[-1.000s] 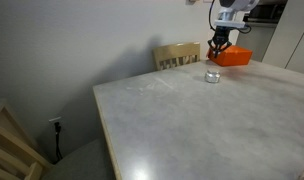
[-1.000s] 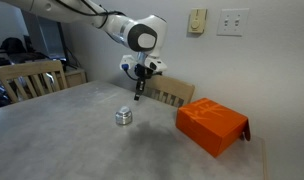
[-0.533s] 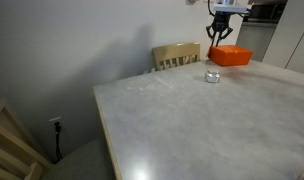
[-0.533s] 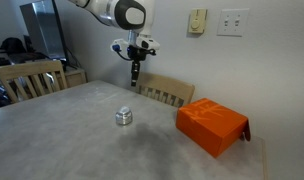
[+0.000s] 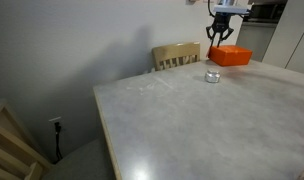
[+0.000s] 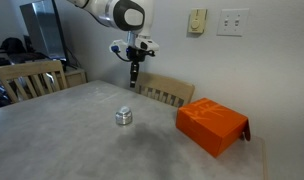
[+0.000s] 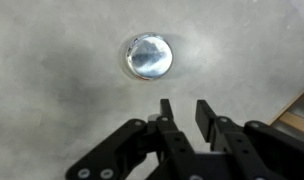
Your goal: Pick the lid from the table, place it on the bottle, put it back on the table then place it on the bottle again
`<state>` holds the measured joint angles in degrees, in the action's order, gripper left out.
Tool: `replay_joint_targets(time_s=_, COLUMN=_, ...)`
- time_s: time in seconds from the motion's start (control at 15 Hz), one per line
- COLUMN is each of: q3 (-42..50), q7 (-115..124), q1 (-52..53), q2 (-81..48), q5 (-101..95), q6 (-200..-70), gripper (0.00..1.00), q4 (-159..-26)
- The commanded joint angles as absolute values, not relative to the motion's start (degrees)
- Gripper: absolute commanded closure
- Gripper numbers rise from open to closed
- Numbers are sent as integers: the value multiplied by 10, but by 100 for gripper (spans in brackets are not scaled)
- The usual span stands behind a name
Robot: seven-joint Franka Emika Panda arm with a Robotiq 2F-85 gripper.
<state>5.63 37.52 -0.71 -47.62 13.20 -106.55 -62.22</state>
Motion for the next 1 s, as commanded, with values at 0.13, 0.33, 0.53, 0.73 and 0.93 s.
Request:
replay_joint_targets(time_s=0.13, q3=67, q7=419, q1=1, q2=-473, q5=109, q6=-1096, gripper=27, q4=-627)
replay_joint_targets(time_s=0.33, q3=80, q7=468, q1=13, q2=-471, q5=82, q6=-1140, gripper=7, q4=-633)
replay_joint_targets(time_s=0.53, q3=85, q7=504, q1=23, q2=-472, q5=52, q6=-1161, gripper=0, q4=-634)
replay_joint_targets(time_s=0.73, q3=84, q7=525, q1=29, q2=-470, q5=30, q6=-1172, gripper=0, q4=-636)
replay_joint_targets(time_s=0.93, q3=73, q7=528, q1=23, q2=-477, q5=32, q6=-1159, gripper=0, q4=-620)
